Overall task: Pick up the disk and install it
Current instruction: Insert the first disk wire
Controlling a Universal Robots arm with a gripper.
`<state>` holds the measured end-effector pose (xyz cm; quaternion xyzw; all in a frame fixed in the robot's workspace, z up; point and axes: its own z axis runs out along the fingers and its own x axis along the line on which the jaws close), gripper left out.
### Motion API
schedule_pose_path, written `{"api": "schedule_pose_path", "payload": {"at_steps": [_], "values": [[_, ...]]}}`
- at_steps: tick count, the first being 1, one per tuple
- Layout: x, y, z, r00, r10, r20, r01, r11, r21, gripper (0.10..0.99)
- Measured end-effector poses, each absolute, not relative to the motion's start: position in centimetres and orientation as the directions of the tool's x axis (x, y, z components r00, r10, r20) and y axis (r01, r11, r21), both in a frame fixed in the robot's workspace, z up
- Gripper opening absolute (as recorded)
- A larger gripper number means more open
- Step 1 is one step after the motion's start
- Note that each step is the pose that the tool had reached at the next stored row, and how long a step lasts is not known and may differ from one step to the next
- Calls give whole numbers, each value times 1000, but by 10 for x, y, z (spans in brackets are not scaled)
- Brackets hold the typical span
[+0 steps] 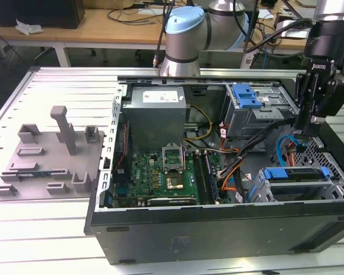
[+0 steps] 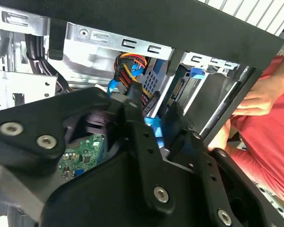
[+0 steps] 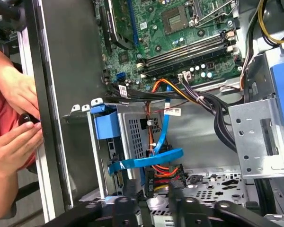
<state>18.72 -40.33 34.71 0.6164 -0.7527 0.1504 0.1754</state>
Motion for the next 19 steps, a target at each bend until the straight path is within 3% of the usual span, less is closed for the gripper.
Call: {"api": "schedule_pose_path", "payload": {"at_steps": [1,12,19], "values": [[187,-403,347,-178,-875,450,-981,195,-10,349],[182,-402,345,-179,-866,468,-981,191,-21,349],[179,-402,343,-197,-863,465,-980,189,-64,349]]}}
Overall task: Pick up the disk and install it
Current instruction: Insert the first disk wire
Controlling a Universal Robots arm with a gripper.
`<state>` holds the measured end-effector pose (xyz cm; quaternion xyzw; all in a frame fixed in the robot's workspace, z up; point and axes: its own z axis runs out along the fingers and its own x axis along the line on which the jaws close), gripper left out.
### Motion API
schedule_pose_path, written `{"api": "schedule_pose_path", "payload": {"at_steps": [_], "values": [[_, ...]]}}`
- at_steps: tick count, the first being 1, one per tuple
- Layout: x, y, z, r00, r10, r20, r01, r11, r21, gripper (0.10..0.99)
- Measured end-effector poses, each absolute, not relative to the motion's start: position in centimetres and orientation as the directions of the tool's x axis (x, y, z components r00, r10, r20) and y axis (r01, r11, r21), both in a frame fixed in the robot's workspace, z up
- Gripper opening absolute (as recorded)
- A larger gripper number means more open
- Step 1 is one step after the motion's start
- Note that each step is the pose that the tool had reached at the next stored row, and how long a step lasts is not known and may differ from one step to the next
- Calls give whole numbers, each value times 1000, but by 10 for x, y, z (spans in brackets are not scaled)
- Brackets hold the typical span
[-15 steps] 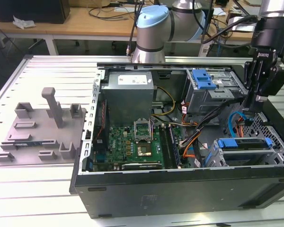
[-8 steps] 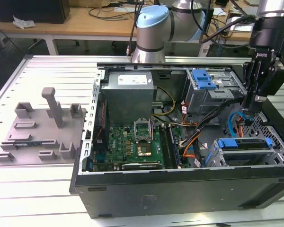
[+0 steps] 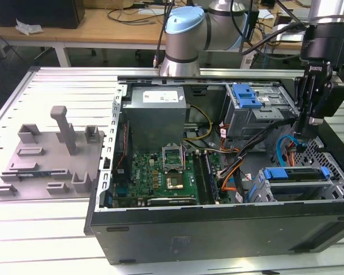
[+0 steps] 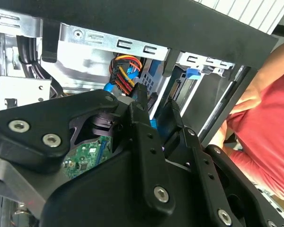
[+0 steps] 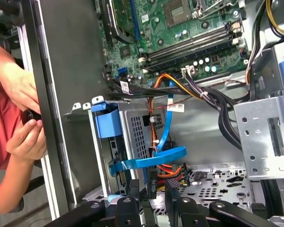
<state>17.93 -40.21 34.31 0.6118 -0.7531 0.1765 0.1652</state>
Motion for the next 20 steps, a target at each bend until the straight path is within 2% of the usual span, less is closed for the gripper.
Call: {"api": "schedule_pose_path", "payload": {"at_steps": [1,3,20], "values": [[178,-402,343,-205,-862,463,-979,190,-79,349],[177,-402,342,-214,-861,462,-977,196,-86,349],[176,-400,338,-263,-843,469,-964,248,-95,349]]}}
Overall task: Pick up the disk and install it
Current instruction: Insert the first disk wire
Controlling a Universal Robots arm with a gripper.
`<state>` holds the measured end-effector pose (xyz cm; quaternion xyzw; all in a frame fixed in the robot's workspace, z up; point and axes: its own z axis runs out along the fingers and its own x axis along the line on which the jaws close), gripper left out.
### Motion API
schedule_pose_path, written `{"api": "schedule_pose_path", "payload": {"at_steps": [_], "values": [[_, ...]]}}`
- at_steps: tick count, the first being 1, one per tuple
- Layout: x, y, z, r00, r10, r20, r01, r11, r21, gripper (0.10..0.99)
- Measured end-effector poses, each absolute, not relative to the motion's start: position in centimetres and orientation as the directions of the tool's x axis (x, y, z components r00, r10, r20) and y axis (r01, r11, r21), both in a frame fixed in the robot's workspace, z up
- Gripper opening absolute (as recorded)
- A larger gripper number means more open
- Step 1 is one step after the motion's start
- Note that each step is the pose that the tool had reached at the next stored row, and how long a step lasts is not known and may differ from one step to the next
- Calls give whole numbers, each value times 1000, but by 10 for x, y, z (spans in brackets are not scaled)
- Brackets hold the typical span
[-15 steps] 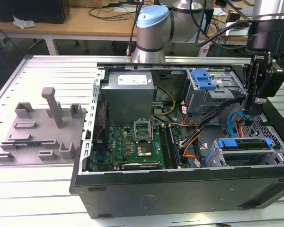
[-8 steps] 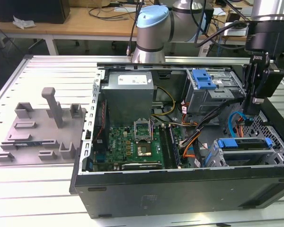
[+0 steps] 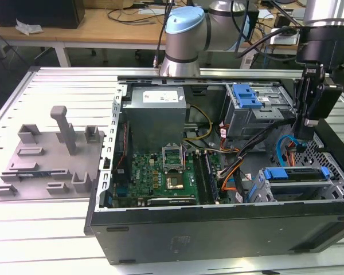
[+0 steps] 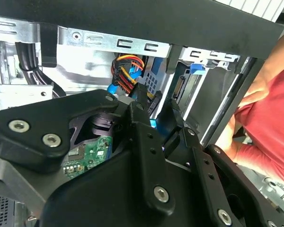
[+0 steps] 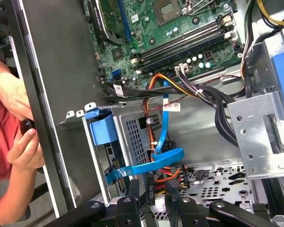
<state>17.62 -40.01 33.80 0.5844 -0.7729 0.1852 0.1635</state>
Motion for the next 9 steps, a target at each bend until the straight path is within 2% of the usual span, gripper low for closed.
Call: {"api": "schedule_pose_path", "payload": {"at_steps": [8,9], "values": [[176,-399,336,-265,-831,489,-964,247,-104,337],[175,-399,336,-265,-830,491,-964,246,-105,259]]}}
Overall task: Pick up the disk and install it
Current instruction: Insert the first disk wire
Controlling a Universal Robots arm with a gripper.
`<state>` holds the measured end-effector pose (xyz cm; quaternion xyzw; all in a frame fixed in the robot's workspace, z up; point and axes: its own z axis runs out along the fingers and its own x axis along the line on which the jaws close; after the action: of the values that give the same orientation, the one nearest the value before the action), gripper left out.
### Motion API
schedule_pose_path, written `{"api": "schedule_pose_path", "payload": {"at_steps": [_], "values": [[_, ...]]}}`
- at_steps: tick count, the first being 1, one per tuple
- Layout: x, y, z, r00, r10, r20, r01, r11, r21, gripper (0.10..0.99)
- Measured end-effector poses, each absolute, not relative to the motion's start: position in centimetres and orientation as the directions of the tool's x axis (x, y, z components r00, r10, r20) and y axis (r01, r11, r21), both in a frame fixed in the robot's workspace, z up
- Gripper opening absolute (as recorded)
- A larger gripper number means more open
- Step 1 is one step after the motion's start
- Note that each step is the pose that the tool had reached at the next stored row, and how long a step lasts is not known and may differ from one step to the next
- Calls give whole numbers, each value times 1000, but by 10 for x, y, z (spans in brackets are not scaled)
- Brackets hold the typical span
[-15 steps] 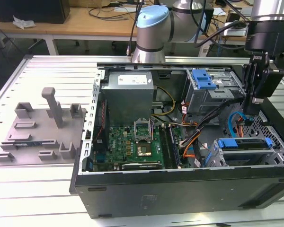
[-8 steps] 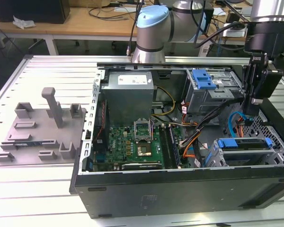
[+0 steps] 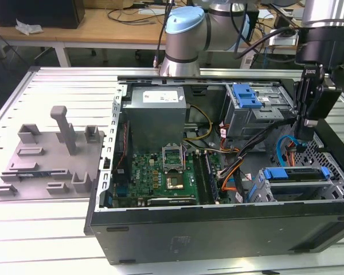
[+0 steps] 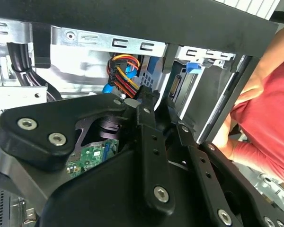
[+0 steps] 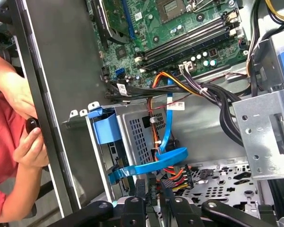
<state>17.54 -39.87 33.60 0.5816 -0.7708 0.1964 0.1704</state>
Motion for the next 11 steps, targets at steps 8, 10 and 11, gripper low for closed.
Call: {"api": "schedule_pose_path", "payload": {"at_steps": [8,10,11], "values": [[174,-396,334,-265,-820,507,-964,244,-109,259],[174,-396,332,-265,-819,509,-964,244,-110,259],[174,-396,331,-265,-818,510,-964,244,-110,243]]}}
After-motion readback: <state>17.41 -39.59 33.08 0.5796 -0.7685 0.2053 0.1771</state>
